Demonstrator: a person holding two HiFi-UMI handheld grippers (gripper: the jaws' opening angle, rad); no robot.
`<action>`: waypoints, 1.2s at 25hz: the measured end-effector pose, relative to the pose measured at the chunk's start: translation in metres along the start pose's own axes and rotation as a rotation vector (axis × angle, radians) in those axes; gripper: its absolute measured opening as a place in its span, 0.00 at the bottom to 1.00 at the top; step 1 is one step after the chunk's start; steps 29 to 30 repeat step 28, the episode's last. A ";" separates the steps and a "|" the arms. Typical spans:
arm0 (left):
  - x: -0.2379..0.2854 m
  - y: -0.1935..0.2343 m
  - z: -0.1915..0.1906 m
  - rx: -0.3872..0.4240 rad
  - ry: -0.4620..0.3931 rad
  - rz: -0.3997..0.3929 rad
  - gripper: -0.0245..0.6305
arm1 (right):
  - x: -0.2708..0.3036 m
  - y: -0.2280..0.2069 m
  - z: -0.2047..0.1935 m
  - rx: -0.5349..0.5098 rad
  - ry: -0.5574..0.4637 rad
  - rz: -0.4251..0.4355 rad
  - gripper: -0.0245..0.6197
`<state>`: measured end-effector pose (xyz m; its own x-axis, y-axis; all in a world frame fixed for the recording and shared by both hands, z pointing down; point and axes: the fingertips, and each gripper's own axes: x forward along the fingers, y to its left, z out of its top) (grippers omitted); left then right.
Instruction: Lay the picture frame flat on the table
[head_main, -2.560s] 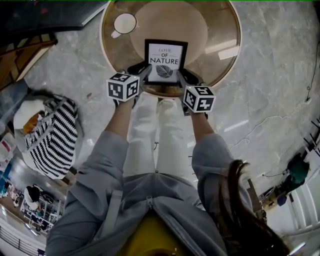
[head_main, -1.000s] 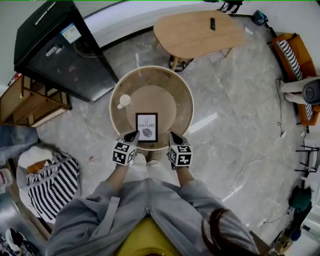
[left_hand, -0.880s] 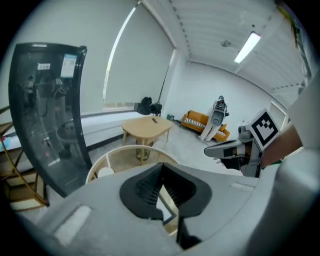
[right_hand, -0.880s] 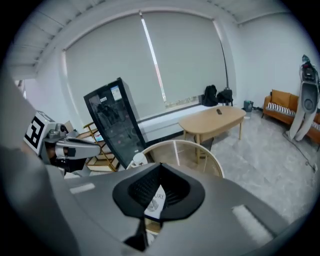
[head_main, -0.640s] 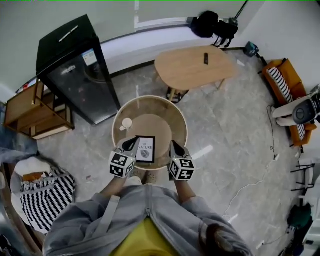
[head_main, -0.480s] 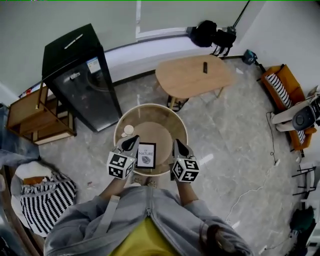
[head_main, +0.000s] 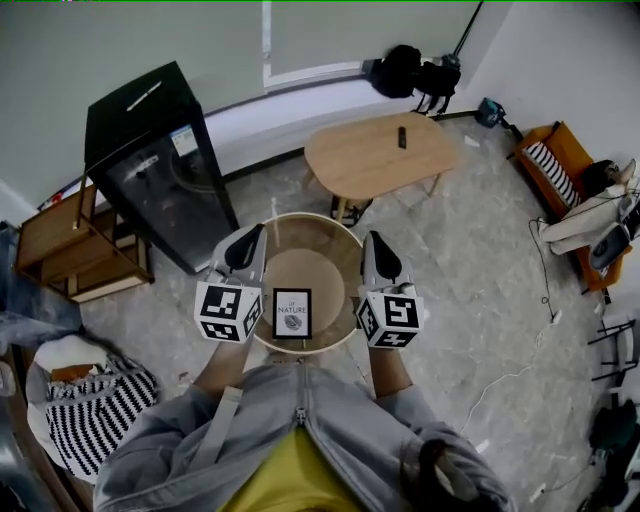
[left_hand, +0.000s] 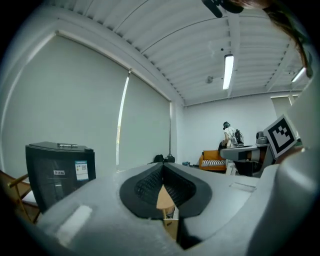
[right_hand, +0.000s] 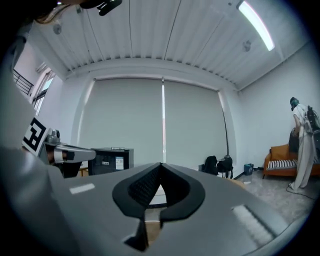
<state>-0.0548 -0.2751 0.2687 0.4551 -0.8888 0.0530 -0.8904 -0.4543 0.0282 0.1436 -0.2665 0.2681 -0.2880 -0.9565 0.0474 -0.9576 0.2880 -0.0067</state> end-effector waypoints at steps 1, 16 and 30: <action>0.000 0.000 0.007 -0.003 -0.017 0.004 0.04 | 0.000 0.000 0.008 0.004 -0.015 0.000 0.04; -0.003 -0.009 0.030 0.025 -0.059 0.011 0.04 | -0.008 -0.001 0.039 -0.023 -0.076 -0.006 0.04; -0.010 -0.017 0.033 0.040 -0.061 0.009 0.04 | -0.014 0.010 0.038 -0.053 -0.071 0.024 0.04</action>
